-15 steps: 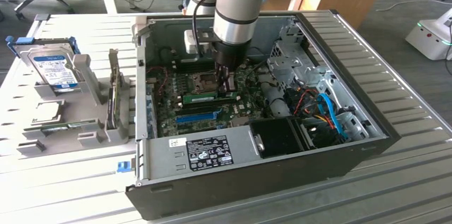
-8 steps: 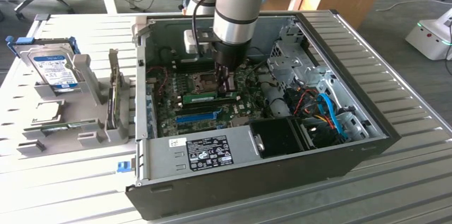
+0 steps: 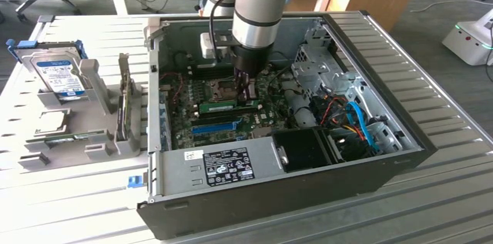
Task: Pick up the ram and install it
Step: 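Insert the ram into the slot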
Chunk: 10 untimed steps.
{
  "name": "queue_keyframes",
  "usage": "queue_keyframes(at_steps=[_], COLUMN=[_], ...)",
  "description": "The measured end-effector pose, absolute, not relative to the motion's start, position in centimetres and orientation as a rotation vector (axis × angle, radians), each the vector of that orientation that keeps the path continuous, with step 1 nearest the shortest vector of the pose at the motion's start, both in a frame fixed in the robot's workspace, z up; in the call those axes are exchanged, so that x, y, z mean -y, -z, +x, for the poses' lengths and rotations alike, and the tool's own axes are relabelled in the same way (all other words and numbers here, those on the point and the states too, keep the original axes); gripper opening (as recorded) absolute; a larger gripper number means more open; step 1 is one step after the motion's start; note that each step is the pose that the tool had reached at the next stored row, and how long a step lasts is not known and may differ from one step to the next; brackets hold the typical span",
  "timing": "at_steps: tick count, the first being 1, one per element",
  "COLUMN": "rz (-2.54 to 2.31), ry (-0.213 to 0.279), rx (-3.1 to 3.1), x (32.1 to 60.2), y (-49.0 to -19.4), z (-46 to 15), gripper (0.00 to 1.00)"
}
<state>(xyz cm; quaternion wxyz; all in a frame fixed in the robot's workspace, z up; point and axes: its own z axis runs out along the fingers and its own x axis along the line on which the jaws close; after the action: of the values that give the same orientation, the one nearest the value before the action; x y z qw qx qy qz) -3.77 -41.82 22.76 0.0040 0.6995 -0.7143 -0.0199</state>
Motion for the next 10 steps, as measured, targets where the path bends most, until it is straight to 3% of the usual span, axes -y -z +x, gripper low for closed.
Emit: queue_keyframes(at_steps=[10], rz=[2.192], ry=[0.062], rx=[2.239], x=[41.81], y=[-22.57], z=[-3.77], gripper=[0.12])
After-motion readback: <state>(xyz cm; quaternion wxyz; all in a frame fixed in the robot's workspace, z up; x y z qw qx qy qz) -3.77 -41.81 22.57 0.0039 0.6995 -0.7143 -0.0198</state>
